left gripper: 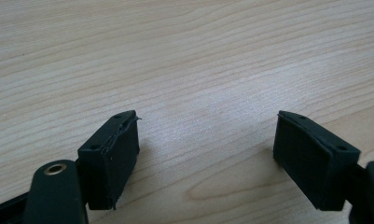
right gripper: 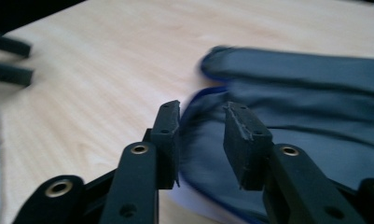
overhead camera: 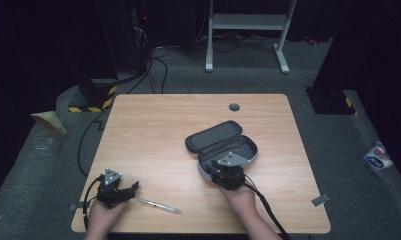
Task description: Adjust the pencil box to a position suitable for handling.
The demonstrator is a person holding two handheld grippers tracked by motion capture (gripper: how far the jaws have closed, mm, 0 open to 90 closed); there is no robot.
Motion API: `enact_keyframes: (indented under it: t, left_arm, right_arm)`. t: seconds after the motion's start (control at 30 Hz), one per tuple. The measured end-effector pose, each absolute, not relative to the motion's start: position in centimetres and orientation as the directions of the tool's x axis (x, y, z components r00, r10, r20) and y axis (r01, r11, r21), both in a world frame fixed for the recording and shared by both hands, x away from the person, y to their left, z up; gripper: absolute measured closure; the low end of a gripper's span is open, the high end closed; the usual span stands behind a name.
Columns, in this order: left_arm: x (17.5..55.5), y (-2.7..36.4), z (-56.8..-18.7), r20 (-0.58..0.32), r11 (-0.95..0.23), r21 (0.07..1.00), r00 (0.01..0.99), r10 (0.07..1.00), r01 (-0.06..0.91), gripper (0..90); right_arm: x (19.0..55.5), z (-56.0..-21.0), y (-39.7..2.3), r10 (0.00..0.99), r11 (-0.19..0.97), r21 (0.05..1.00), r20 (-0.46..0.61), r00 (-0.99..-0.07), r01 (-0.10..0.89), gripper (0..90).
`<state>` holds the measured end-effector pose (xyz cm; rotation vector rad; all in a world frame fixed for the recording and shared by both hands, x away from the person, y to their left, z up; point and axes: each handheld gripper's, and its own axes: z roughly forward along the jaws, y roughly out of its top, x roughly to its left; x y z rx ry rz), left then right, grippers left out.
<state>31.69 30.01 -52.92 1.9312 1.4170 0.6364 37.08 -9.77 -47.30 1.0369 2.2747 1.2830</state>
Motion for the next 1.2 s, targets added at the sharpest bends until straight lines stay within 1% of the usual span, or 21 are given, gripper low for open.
enact_keyframes:
  t: [0.03,0.07,0.1,0.17,0.2,0.3,0.33,0.37,0.43,0.5,0.6,0.7,0.73,0.77,0.87,0.9,0.93,1.03,1.1,1.13,1.2]
  left_arm:
    - [31.6,29.9,-53.0,0.002,-0.189,0.746,0.282,0.96,0.638,23.2]
    - [31.6,29.9,-53.0,0.002,-0.189,0.746,0.282,0.96,0.638,23.8]
    - [31.4,29.9,-52.9,0.003,-0.19,0.746,0.282,0.959,0.638,24.5]
    - [31.4,30.0,-52.8,0.008,-0.195,0.739,0.28,0.96,0.645,24.5]
    - [31.4,30.0,-52.8,0.009,-0.19,0.735,0.271,0.962,0.651,23.1]
    - [31.2,30.0,-52.6,0.015,-0.191,0.732,0.265,0.964,0.653,23.1]
    - [31.1,30.0,-52.3,-0.002,-0.178,0.733,0.265,0.964,0.656,23.7]
    - [31.0,30.0,-52.1,-0.009,-0.179,0.737,0.274,0.962,0.651,23.7]
    - [30.5,29.6,-51.0,-0.07,-0.155,0.755,0.314,0.947,0.638,27.9]
    - [30.0,29.0,-50.1,-0.08,-0.15,0.777,0.333,0.94,0.611,28.6]
    - [29.6,27.0,-48.5,-0.069,-0.171,0.8,0.372,0.926,0.575,28.7]
    - [29.7,25.4,-47.7,-0.048,-0.199,0.809,0.399,0.916,0.553,30.6]
    - [30.0,24.7,-47.6,-0.039,-0.212,0.809,0.411,0.911,0.547,32.8]
    - [30.0,24.7,-47.6,-0.039,-0.212,0.809,0.411,0.911,0.547,33.6]
    - [31.0,23.1,-47.9,-0.046,-0.214,0.813,0.427,0.903,0.541,35.9]
    - [31.0,23.1,-47.9,-0.046,-0.214,0.813,0.427,0.903,0.541,36.1]
    - [31.3,22.3,-48.2,-0.054,-0.207,0.82,0.432,0.9,0.534,36.0]
    - [31.9,20.3,-48.6,-0.042,-0.223,0.833,0.459,0.887,0.506,36.5]
    - [32.0,18.9,-48.7,-0.032,-0.238,0.842,0.485,0.874,0.483,37.8]
    - [32.3,17.6,-48.7,-0.057,-0.234,0.842,0.511,0.858,0.486,38.0]
    - [32.4,16.9,-48.7,-0.066,-0.235,0.842,0.525,0.848,0.486,38.1]
  right_arm:
    - [37.4,-46.5,-11.4,0.754,0.317,0.846,0.049,-0.655,0.428,61.5]
    - [37.4,-46.5,-11.4,0.754,0.317,0.846,0.049,-0.655,0.428,61.5]
    - [37.7,-45.8,-13.0,0.787,0.307,0.849,0.027,-0.617,0.429,58.2]
    - [37.9,-45.7,-13.6,0.799,0.303,0.85,0.019,-0.601,0.43,57.5]
    - [38.6,-45.4,-15.5,0.832,0.282,0.851,0.013,-0.555,0.443,57.4]
    - [39.5,-45.5,-17.5,0.866,0.27,0.85,-0.009,-0.5,0.452,56.4]
    - [39.9,-45.6,-18.3,0.881,0.266,0.846,-0.019,-0.473,0.462,54.8]
    - [39.9,-45.6,-18.3,0.881,0.266,0.846,-0.019,-0.473,0.462,54.8]
    - [41.1,-46.1,-19.9,0.902,0.251,0.836,-0.019,-0.431,0.488,53.4]
    - [41.3,-46.2,-20.2,0.906,0.244,0.832,-0.012,-0.424,0.499,53.3]
    - [42.3,-46.8,-20.9,0.912,0.225,0.82,0.013,-0.411,0.527,54.7]
    - [43.1,-47.4,-21.3,0.916,0.22,0.807,0.022,-0.4,0.547,58.6]
    - [43.5,-47.8,-21.5,0.916,0.215,0.8,0.033,-0.399,0.56,61.7]
    - [43.5,-47.8,-21.5,0.916,0.215,0.8,0.033,-0.399,0.56,61.7]
    - [43.8,-48.2,-21.8,0.909,0.208,0.8,0.055,-0.413,0.562,70.5]
    - [43.8,-48.2,-21.8,0.909,0.208,0.8,0.055,-0.413,0.562,70.5]
    - [43.7,-48.5,-21.8,0.907,0.21,0.798,0.056,-0.417,0.565,74.0]
    - [43.5,-48.8,-21.8,0.902,0.205,0.796,0.073,-0.426,0.569,77.9]
    - [43.1,-49.0,-21.7,0.897,0.198,0.795,0.089,-0.433,0.573,78.6]
    - [42.8,-49.0,-21.6,0.895,0.196,0.793,0.096,-0.435,0.577,78.5]
    - [42.5,-49.1,-21.5,0.891,0.203,0.795,0.092,-0.444,0.572,78.4]
